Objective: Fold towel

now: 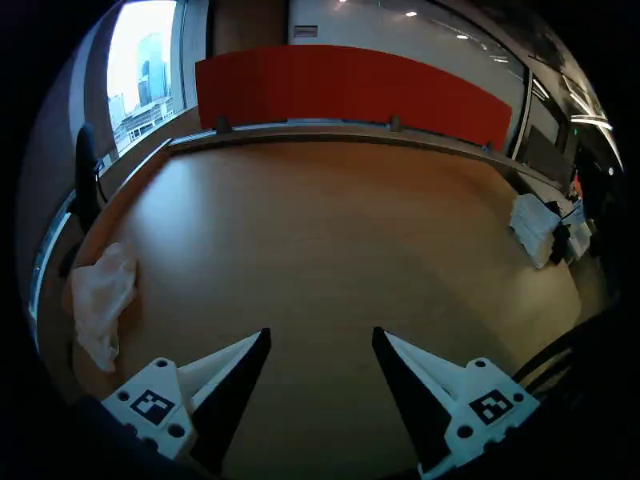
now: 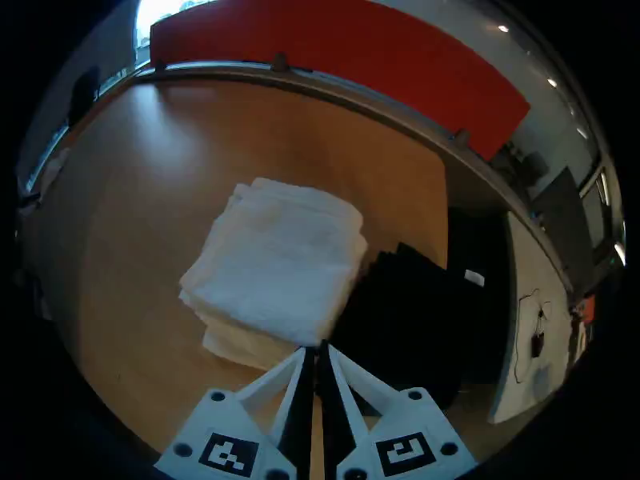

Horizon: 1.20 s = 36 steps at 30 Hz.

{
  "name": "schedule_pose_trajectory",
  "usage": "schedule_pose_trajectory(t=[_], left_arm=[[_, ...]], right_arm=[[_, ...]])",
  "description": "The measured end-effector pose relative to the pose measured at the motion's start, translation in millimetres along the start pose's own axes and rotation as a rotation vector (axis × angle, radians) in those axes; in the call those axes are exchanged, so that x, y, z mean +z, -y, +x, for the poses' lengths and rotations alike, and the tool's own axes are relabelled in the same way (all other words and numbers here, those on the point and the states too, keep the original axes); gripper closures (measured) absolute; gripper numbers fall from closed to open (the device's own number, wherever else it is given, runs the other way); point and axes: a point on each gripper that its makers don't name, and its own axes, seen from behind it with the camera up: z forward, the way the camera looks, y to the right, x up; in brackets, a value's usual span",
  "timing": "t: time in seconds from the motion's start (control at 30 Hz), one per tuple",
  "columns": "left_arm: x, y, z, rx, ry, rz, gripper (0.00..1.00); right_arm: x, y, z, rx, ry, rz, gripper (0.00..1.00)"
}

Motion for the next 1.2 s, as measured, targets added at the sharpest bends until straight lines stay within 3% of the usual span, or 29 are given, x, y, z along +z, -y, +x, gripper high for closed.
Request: schedule_pose_trajectory(t=[0.4, 1.2], left_arm=[[1.2, -0.1, -1, 0.004, 0.003, 0.002, 0.06], [2.7, -2.4, 0, 0.01, 0.005, -0.001, 0.06]], right_arm=[[9.4, 4, -21, 0.026, 0.036, -0.001, 0.96], [15.6, 5, -27, 0.028, 0.051, -0.008, 0.96]])
